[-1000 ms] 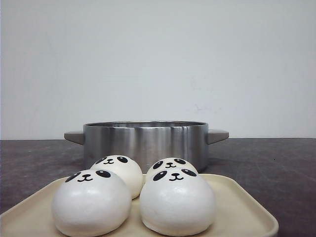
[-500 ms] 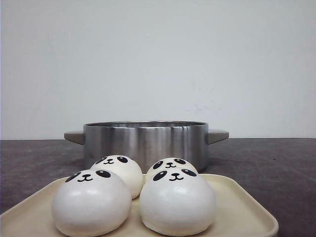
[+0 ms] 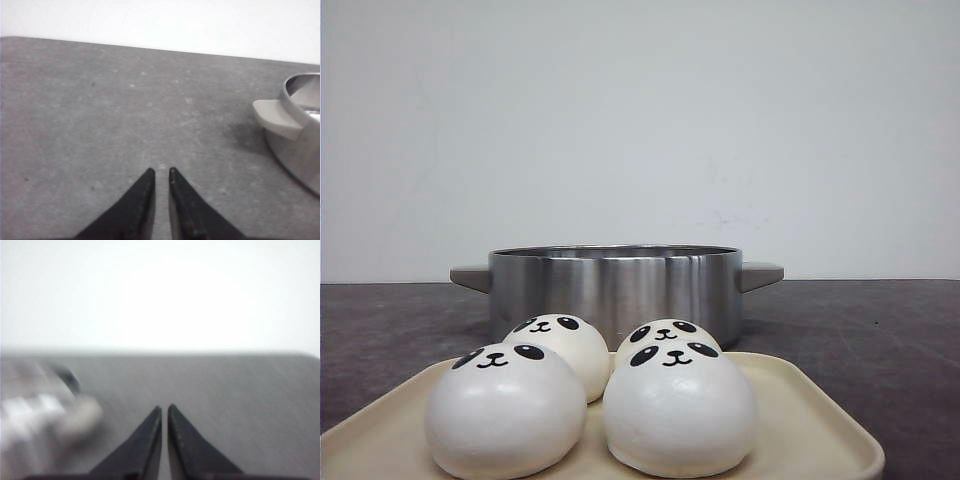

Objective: Steam buns

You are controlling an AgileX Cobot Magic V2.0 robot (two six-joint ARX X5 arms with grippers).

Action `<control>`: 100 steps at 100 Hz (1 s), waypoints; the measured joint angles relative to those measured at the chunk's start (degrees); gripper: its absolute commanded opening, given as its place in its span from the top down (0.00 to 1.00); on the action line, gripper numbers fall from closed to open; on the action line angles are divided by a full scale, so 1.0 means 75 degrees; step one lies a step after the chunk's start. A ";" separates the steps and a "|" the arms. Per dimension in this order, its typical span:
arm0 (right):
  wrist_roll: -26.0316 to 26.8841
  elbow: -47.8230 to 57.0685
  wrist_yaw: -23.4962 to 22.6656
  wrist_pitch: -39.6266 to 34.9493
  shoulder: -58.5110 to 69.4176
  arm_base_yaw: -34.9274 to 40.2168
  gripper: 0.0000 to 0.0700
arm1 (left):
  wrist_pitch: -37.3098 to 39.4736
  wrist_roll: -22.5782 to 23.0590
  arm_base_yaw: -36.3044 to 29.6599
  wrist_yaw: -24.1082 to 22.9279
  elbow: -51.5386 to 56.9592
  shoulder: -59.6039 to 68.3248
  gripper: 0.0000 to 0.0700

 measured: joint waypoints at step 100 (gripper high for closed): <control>0.0673 0.7787 -0.2591 -0.4704 0.5455 0.0959 0.17 | -0.1527 -0.0711 -0.0099 0.1900 0.6487 0.4366 0.04</control>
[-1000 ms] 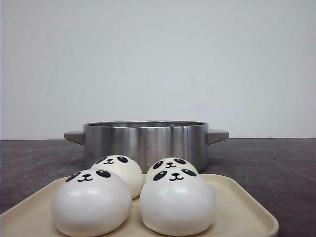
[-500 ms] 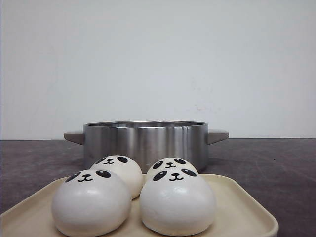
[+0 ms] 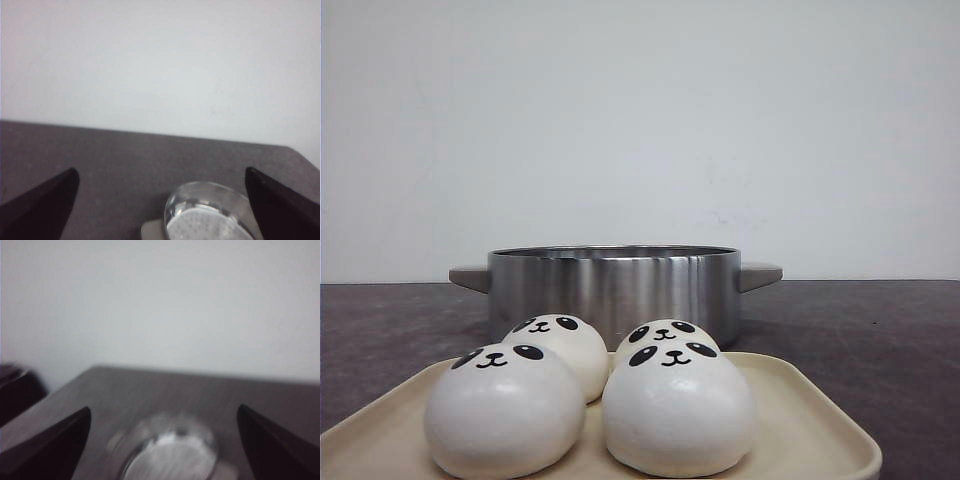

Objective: Steam buns

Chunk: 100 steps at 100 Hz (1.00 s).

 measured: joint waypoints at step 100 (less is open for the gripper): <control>0.1510 0.0006 0.2028 -0.0315 0.7358 0.3946 0.25 | -0.0510 0.0000 -0.2028 0.0000 0.0000 0.0029 0.04</control>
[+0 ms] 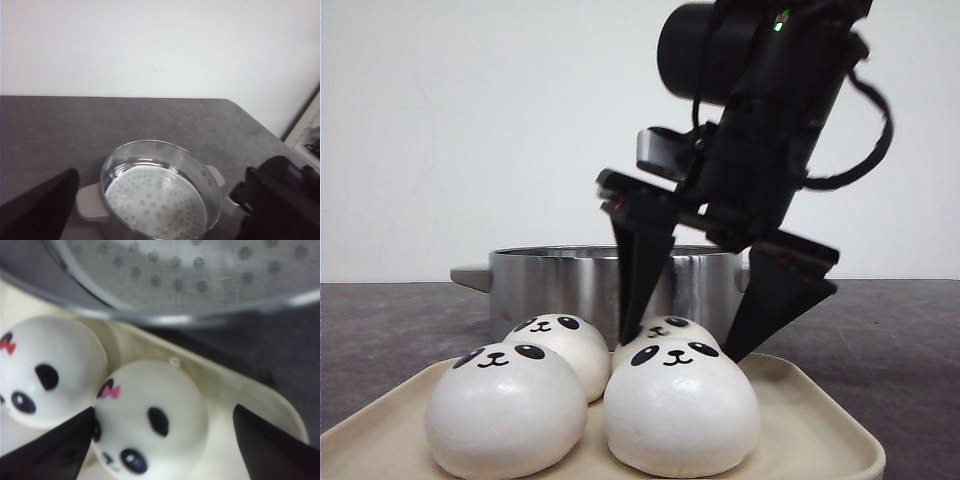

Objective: Steam buns
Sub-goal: 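Grasp the farther panda bun nearest the right gripper with the right gripper, then lower the held bun into the steel pot and open the right gripper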

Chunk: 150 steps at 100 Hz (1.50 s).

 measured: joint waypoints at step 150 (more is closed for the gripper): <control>-0.1110 0.3614 0.1163 0.0799 0.2031 -0.1282 0.99 | -0.0280 0.0003 -0.0329 -0.0254 0.0000 0.0070 0.05</control>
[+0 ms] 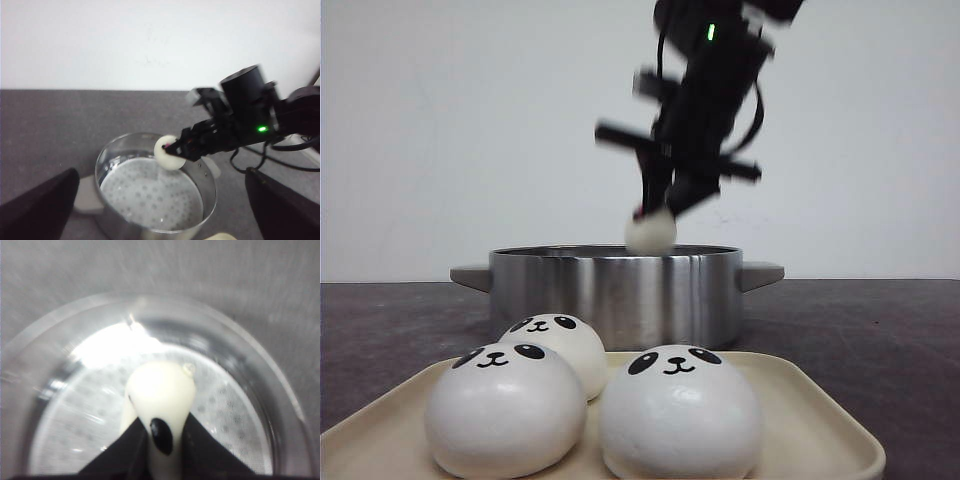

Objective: Steam buns
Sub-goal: 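Lower the held bun into the steel pot and open the right gripper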

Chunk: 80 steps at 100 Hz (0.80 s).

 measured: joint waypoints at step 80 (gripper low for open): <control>0.0201 -0.0055 0.0353 0.0096 -0.0149 -0.0280 1.00 | -0.0402 -0.0006 -0.0221 0.0000 0.0000 0.0251 0.05</control>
